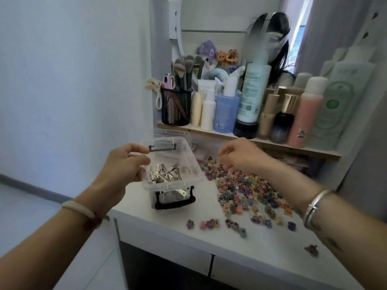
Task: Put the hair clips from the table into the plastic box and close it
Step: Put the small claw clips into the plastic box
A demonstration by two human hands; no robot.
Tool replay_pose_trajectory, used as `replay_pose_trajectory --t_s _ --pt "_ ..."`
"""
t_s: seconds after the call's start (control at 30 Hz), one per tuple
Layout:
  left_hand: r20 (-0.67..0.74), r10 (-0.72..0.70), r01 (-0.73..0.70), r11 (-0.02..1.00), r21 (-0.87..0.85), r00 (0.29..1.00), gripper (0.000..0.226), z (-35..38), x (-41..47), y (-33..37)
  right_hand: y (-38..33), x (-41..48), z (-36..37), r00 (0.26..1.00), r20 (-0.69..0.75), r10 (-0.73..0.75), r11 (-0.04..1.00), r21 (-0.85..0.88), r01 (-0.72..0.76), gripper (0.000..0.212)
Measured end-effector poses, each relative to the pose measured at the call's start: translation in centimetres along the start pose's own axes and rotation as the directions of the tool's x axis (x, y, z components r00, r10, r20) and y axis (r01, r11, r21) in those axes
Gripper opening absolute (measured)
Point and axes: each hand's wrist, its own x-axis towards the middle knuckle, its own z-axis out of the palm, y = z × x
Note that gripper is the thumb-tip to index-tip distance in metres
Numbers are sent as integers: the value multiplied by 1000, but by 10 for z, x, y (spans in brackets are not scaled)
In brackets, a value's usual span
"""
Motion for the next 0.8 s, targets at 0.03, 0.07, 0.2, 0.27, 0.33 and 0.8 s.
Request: replay_pose_trajectory --t_s 0.03,0.07,0.2,0.27,0.33,0.8 --pt "-4 -1 1 1000 10 1000 23 -5 0 -1 3 5 8 1000 17 -17 997 -75 18 15" --pt "-12 -2 2 1000 27 1000 23 -11 1 -3 4 10 16 998 41 -37 991 -129 42 18" --pt "-45 -47 49 998 49 998 22 -29 5 -11 2 34 52 983 136 -125 923 -347 165 30" --pt "-53 -82 84 996 31 995 21 -32 11 -16 4 47 67 973 168 -158 877 -429 217 32" --pt "-55 -100 102 994 28 993 22 -32 19 -19 6 57 77 966 160 -201 849 -464 254 30" --pt "-129 -110 124 987 106 986 46 -22 42 -19 -2 86 114 873 277 -402 697 -526 488 31"
